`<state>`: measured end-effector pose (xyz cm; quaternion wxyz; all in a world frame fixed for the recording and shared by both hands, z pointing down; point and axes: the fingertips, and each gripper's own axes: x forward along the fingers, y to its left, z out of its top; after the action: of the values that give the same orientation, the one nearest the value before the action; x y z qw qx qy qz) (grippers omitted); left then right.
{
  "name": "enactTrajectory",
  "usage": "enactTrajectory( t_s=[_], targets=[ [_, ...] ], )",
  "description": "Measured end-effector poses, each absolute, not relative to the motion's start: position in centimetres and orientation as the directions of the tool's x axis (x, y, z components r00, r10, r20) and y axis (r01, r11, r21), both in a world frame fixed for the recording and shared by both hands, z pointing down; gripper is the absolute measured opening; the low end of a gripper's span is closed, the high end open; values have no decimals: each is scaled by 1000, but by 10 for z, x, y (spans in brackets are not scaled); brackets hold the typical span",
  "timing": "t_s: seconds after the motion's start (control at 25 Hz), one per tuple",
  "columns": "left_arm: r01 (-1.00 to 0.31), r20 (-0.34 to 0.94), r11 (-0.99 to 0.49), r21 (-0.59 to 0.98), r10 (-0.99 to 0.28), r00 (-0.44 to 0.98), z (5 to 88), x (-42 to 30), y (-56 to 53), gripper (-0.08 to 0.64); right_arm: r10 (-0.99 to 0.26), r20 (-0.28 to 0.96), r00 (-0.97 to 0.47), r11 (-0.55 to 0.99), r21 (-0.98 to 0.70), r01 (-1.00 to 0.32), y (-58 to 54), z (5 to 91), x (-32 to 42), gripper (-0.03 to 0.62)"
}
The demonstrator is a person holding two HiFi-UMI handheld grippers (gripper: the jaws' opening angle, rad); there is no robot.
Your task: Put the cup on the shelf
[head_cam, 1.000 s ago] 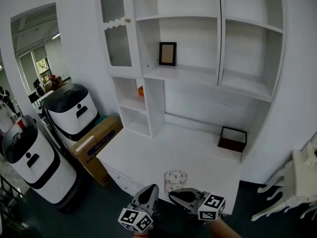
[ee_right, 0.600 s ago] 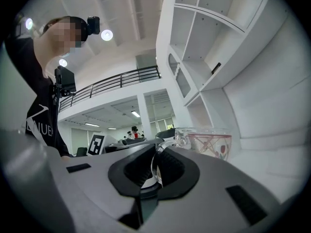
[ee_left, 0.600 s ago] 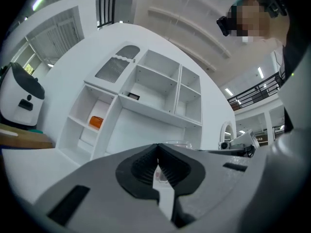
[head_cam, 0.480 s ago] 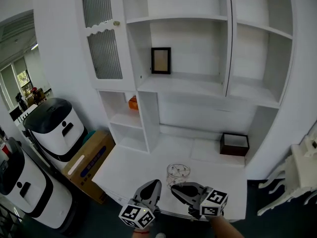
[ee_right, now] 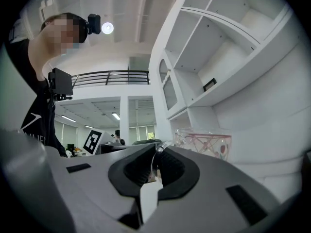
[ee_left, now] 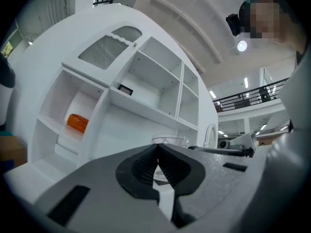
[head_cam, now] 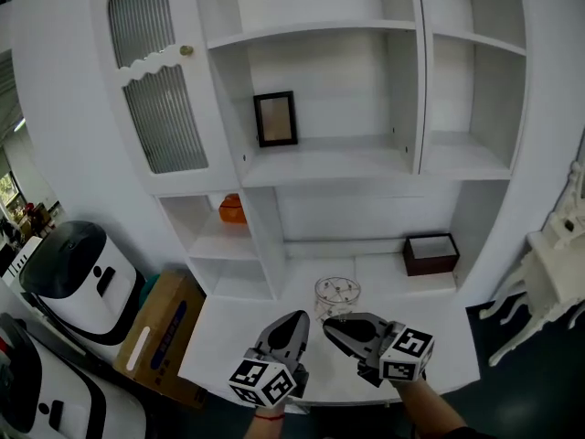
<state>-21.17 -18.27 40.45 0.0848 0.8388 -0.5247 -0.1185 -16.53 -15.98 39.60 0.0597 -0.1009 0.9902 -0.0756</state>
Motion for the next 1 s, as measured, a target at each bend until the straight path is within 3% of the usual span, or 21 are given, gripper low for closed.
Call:
enactTrajectory(
  t_s=[0.32,1.0],
  targets=[
    [-810,-121,-552,198,-834,538,363,-197,-223,8,-294,-131,-947,955,-87,-285,-194,343,-170,11],
    [-789,-269,-614,24,-764,586,235,-191,-292,8,-263,-161,-951,949,132,-285,-257,216,-173,11]
  ],
)
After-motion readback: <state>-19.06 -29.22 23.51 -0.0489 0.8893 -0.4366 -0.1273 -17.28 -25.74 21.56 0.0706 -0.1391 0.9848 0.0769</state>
